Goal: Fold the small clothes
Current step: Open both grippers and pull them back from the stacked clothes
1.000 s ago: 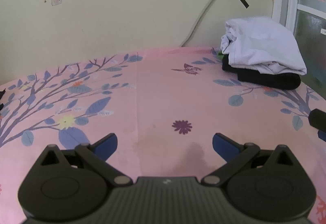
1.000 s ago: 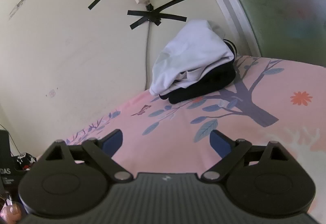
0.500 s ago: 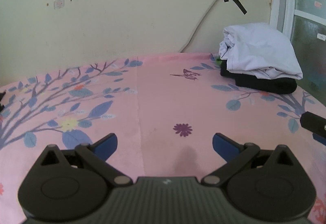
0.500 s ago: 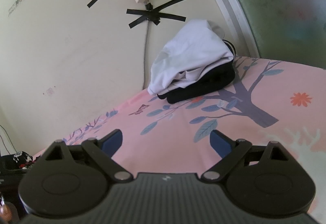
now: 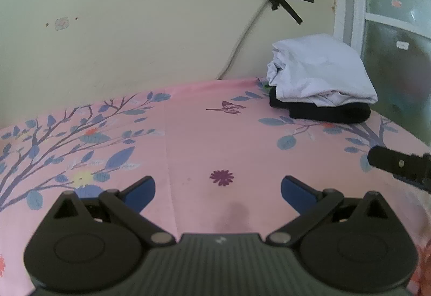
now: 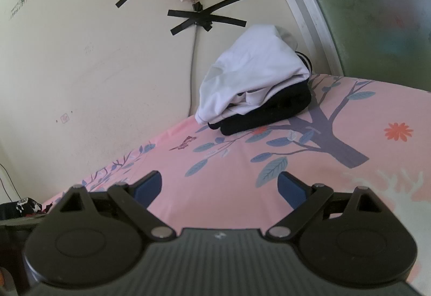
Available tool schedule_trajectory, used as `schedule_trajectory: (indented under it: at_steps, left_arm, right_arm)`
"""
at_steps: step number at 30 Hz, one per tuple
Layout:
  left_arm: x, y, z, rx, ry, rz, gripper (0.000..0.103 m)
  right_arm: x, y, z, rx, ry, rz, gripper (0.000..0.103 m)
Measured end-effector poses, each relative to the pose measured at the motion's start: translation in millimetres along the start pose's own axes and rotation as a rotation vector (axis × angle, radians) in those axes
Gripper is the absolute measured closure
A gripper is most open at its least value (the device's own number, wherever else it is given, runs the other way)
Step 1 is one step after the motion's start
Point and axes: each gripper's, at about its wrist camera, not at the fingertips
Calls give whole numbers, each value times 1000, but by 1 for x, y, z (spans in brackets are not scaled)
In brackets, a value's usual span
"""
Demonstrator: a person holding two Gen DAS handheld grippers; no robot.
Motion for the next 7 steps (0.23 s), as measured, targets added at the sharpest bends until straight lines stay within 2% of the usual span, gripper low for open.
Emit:
schedule_trajectory:
  at_steps: [7]
  left_arm:
    - [1,3,1,24,0,-9,0]
  right_arm:
    - [1,0,0,1,0,0,15]
Point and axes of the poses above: each gripper's, at about its wrist camera, not at the fingertips, and x roughly the way its jaws point, y to its right, z to its underside, and after that the axes turned 1 degree about -y, right-handed
